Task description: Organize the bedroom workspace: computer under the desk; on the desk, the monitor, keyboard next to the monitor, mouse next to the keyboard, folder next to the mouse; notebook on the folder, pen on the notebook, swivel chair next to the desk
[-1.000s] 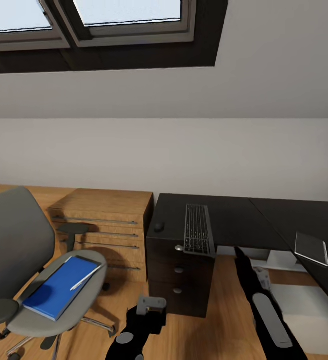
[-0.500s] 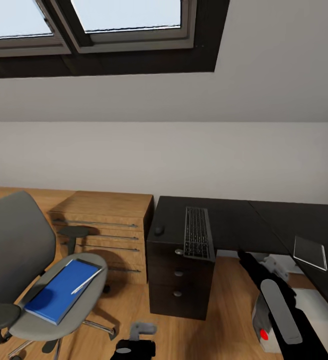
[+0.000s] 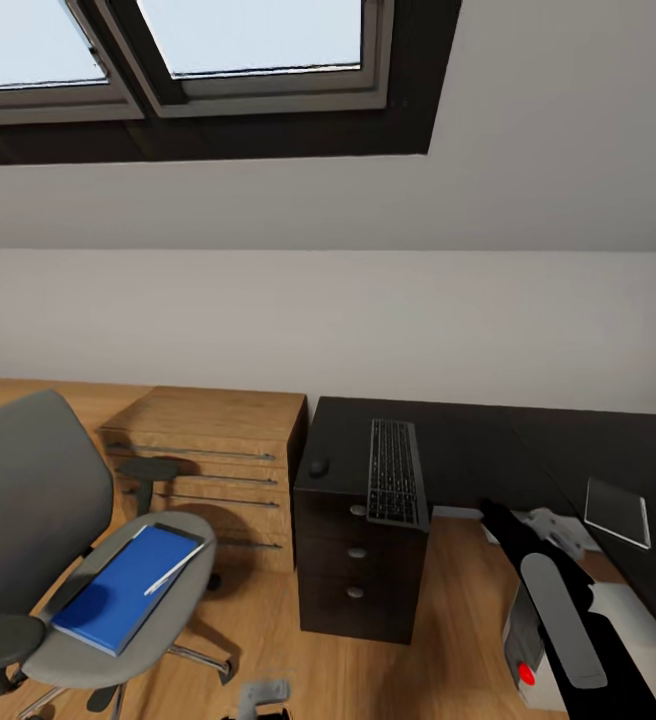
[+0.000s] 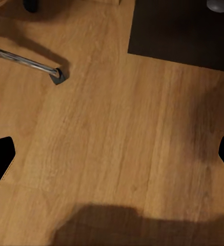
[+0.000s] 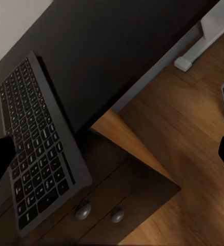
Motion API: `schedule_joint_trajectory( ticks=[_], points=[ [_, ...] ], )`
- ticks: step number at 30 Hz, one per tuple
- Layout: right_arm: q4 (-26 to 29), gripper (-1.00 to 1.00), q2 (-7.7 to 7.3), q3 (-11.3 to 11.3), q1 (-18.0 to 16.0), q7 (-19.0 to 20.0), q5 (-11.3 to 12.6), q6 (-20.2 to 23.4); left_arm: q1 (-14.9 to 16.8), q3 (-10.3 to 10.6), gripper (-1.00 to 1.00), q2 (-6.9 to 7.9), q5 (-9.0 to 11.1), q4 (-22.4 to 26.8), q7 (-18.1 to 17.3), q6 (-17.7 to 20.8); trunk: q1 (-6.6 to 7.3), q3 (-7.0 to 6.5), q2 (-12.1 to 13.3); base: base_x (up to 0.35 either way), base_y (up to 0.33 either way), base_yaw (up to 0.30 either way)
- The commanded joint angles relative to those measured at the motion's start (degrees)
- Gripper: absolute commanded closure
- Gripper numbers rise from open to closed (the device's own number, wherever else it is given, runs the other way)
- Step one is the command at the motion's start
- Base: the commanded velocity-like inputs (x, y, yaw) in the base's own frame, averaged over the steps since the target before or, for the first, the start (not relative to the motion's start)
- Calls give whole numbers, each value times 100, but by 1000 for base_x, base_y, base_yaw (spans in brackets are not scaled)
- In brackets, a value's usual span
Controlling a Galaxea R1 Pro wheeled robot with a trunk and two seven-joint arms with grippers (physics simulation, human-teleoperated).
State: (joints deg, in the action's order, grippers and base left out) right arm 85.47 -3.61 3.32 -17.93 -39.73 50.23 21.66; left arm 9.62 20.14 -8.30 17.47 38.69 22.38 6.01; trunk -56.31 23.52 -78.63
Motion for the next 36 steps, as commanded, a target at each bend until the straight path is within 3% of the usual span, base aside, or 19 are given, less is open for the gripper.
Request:
schedule_joint_trajectory(
  ticks=[1, 8, 12, 20, 24, 25, 28, 29, 30, 36],
  points=[
    [6, -100, -9, -57, -6, -24, 21, 27, 5, 28, -100, 8, 36, -155, 47, -259, 23, -12, 37, 0, 0, 0],
    [-14, -100, -11, -158, -7, 7, -85, -2, 5, 26, -100, 72, 37, -430, 56, -999, 176, -138, 318, 0, 0, 0],
    [-9, -100, -9, -179, -5, 12, -125, -9, 5, 31, -100, 176, 43, -559, 50, -1175, 264, -209, 479, 0, 0, 0],
    [-28, -100, -8, -213, -6, 16, -140, -12, 5, 34, -100, 236, 43, -812, 51, -1316, 440, -353, 799, 0, 0, 0],
    [-26, -100, -8, -215, -6, 9, -143, -13, 4, 30, -100, 239, 44, -833, 54, -1350, 440, -353, 799, 0, 0, 0],
    [-26, -100, -8, -217, -5, 2, -144, -13, 5, 31, -100, 241, 46, -944, 69, -1758, 440, -353, 799, 0, 0, -71],
    [-29, -100, -8, -217, -6, 1, -149, -13, 5, 33, -100, 241, 46, -1107, 64, -1926, 440, -353, 799, 0, 0, -162],
    [-30, -100, 2, -250, -6, 7, -227, -13, 4, 29, -100, 245, 38, -1663, 55, -2158, 440, -354, 799, 0, 0, -257],
    [-30, -100, 5, -289, -5, 8, -266, -13, 5, 24, -100, 248, 37, -1747, 57, -2303, 440, -354, 799, 0, 0, -263],
    [-27, -100, 9, -396, -7, 5, -396, -14, 5, 24, -100, 257, 37, -1874, 64, -2591, 440, -351, 799, 0, 0, -270]
  ],
)
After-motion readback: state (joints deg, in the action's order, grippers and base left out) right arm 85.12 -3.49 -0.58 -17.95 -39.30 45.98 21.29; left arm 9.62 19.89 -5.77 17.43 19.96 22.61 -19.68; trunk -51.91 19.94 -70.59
